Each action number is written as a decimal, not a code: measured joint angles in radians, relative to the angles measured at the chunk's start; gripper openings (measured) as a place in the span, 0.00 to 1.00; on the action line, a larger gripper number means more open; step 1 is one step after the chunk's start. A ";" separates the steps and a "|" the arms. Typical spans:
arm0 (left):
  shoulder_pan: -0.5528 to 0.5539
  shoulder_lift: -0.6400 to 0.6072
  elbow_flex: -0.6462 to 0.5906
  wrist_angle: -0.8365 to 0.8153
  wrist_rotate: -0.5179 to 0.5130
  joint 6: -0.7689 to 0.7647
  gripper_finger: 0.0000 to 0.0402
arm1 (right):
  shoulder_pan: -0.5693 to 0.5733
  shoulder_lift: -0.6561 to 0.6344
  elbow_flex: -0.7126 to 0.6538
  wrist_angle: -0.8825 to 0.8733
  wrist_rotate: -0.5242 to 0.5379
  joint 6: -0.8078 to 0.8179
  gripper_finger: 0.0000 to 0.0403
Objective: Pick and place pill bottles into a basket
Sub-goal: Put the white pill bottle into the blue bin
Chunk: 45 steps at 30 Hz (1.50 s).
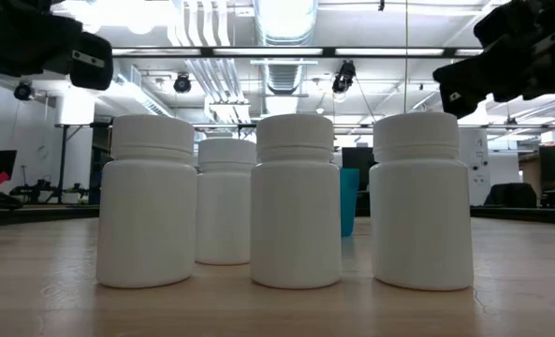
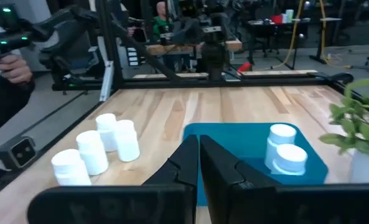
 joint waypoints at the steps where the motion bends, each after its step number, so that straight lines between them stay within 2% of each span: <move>1: 0.000 0.009 0.008 -0.001 -0.001 0.000 0.00 | -0.018 0.003 -0.001 0.000 -0.007 0.000 0.02; 9: 0.000 0.083 0.031 0.009 -0.024 0.001 0.00 | -0.099 0.017 -0.031 0.011 -0.019 -0.059 0.02; 18: 0.000 0.071 0.031 0.015 -0.026 0.001 0.00 | -0.205 -0.045 -0.039 0.083 -0.016 -0.063 0.02; 24: 0.000 0.065 0.028 0.011 -0.026 0.002 0.00 | -0.254 -0.112 -0.040 0.081 -0.138 -0.060 0.02; 36: 0.000 0.067 0.028 0.010 -0.026 -0.001 0.00 | -0.275 -0.260 -0.049 -0.015 -0.171 -0.072 0.02; 40: 0.000 0.089 0.100 -0.107 -0.027 -0.042 0.00 | -0.275 -0.313 -0.049 -0.070 -0.172 -0.070 0.02; 45: 0.000 0.167 0.319 -0.381 -0.037 -0.049 0.00 | -0.275 -0.348 -0.049 -0.151 -0.176 -0.062 0.02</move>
